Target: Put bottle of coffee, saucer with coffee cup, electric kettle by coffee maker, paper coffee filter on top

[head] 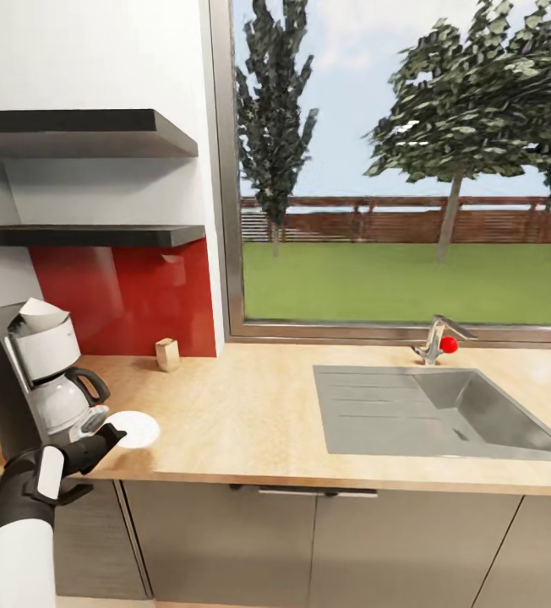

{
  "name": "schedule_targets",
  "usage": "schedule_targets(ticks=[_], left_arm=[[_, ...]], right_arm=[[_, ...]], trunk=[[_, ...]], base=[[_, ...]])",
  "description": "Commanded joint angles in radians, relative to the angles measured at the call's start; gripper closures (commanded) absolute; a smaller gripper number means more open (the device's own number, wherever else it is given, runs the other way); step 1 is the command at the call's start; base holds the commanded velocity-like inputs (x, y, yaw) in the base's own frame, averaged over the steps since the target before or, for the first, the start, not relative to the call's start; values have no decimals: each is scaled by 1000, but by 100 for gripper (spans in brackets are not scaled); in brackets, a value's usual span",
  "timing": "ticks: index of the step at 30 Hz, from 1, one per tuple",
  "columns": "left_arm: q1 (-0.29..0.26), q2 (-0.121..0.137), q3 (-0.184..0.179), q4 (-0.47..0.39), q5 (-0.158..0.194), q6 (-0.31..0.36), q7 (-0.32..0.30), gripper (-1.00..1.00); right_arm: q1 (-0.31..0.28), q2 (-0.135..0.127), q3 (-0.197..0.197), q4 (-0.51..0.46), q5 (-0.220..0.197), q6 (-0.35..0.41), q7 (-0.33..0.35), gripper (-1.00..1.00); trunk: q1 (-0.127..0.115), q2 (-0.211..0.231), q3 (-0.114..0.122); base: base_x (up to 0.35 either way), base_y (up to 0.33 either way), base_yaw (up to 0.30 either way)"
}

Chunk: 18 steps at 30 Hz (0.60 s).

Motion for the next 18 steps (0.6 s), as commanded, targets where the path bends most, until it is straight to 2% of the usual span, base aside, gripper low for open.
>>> schedule_targets(ticks=[1, 9, 18], left_arm=[[-1, 1, 5, 0, 7, 6, 2, 100], [0, 3, 9, 0, 6, 6, 3, 100], [0, 2, 10, 2, 4, 6, 3, 100]], right_arm=[[0, -1, 8, -2, -10, 5, 2, -100], [0, -1, 8, -1, -10, 5, 2, -100], [0, -2, 8, -1, -10, 5, 2, -100]], trunk=[[0, -1, 0], [0, -1, 0], [0, -1, 0]], base=[[28, 5, 0], [12, 1, 0], [124, 79, 0]])
